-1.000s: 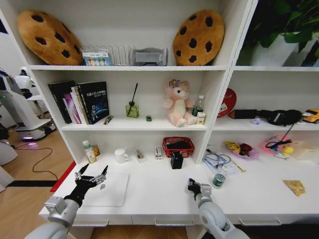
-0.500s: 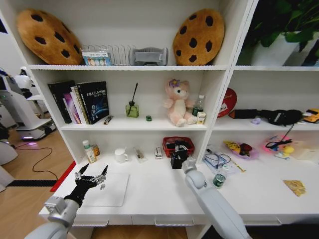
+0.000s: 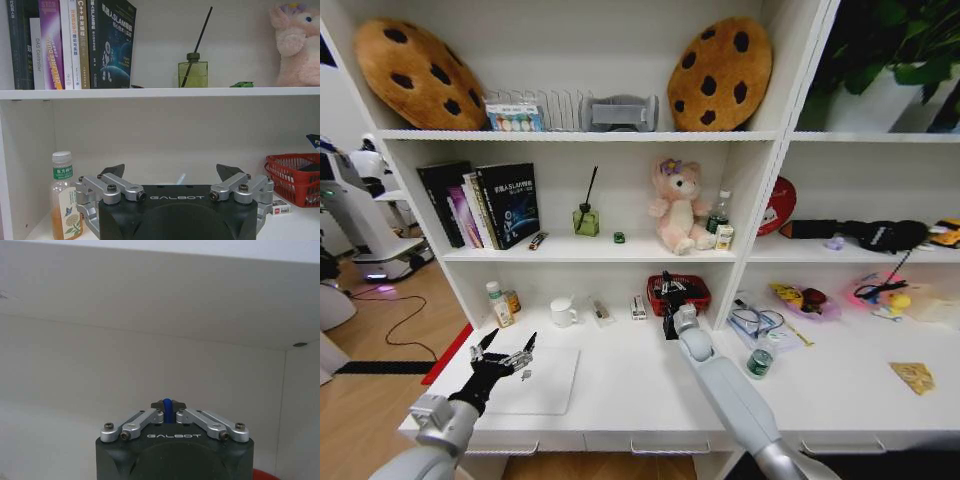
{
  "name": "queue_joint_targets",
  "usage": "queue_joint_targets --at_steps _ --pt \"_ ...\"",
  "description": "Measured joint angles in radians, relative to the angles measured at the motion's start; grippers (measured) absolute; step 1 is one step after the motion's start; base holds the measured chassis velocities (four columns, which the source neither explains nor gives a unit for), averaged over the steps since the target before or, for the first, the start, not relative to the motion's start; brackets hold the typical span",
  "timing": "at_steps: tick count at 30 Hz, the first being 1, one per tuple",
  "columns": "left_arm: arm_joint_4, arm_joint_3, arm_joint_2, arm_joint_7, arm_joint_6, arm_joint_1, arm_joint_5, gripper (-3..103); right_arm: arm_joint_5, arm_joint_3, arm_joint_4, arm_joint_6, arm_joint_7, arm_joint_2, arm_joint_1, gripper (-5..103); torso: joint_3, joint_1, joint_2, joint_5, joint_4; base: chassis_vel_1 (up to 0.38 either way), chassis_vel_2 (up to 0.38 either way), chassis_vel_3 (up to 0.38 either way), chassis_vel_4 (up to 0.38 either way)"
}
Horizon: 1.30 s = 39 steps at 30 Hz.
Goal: Organize the objects on the table.
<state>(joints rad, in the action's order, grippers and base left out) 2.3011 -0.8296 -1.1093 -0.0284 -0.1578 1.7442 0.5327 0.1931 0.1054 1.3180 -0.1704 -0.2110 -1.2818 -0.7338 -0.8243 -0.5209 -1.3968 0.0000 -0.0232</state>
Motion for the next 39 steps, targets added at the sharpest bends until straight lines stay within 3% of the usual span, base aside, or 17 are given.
queue_joint_targets --at_steps 8,11,12,19,23,25,26,30,31,34,39 --pt "0.000 0.000 0.000 0.000 0.000 0.000 0.000 100 -0.004 0.001 -0.012 0.008 -0.034 -0.002 -0.015 3 0.000 0.000 0.000 -0.0001 0.0002 0.000 0.000 0.000 0.000" --pt "0.000 0.000 0.000 0.000 0.000 0.000 0.000 100 -0.017 -0.001 -0.004 0.019 -0.050 -0.003 -0.032 8 0.000 0.000 0.000 0.0000 0.0002 0.000 0.000 0.000 0.000" --pt "0.000 0.000 0.000 0.000 0.000 0.000 0.000 100 -0.020 -0.002 0.008 0.021 -0.054 -0.003 -0.044 18 0.000 0.000 0.000 -0.0001 0.0002 0.000 0.000 0.000 0.000" --pt "0.000 0.000 0.000 0.000 0.000 0.000 0.000 100 -0.025 -0.011 0.105 0.046 -0.120 0.026 -0.107 39 0.000 0.000 0.000 -0.0001 0.0003 0.000 0.000 0.000 0.000" --pt "0.000 0.000 0.000 0.000 0.000 0.000 0.000 100 -0.008 -0.003 0.228 0.102 -0.210 0.070 -0.177 56 0.000 0.000 0.000 0.0002 0.0002 0.000 0.000 0.000 0.000" --pt "0.000 0.000 0.000 0.000 0.000 0.000 0.000 100 0.052 0.017 0.382 0.160 -0.301 0.125 -0.251 66 0.000 0.000 0.000 -0.0001 0.0000 0.000 0.000 0.000 0.000" --pt "0.000 0.000 0.000 0.000 0.000 0.000 0.000 100 0.052 0.017 0.382 0.160 -0.301 0.125 -0.251 66 0.000 0.000 0.000 -0.0001 0.0000 0.000 0.000 0.000 0.000" --pt "0.000 0.000 0.000 0.000 0.000 0.000 0.000 100 0.285 -0.016 0.609 0.192 -0.537 0.223 -0.382 88 0.000 0.000 0.000 0.0000 0.0000 0.000 0.000 0.000 0.000" --pt "0.000 0.000 0.000 0.000 0.000 0.000 0.000 100 0.285 -0.016 0.609 0.192 -0.537 0.223 -0.382 88 0.000 0.000 0.000 0.0000 0.0000 0.000 0.000 0.000 0.000" --pt "0.000 0.000 0.000 0.000 0.000 0.000 0.000 100 0.435 -0.067 0.774 0.235 -0.702 0.267 -0.481 97 0.000 0.000 0.000 0.0000 0.0000 0.000 0.000 0.000 0.000" --pt "0.000 0.000 0.000 0.000 0.000 0.000 0.000 100 0.455 -0.086 0.860 0.245 -0.814 0.287 -0.561 100 0.000 0.000 0.000 0.0000 0.0003 0.000 0.000 0.000 0.000"
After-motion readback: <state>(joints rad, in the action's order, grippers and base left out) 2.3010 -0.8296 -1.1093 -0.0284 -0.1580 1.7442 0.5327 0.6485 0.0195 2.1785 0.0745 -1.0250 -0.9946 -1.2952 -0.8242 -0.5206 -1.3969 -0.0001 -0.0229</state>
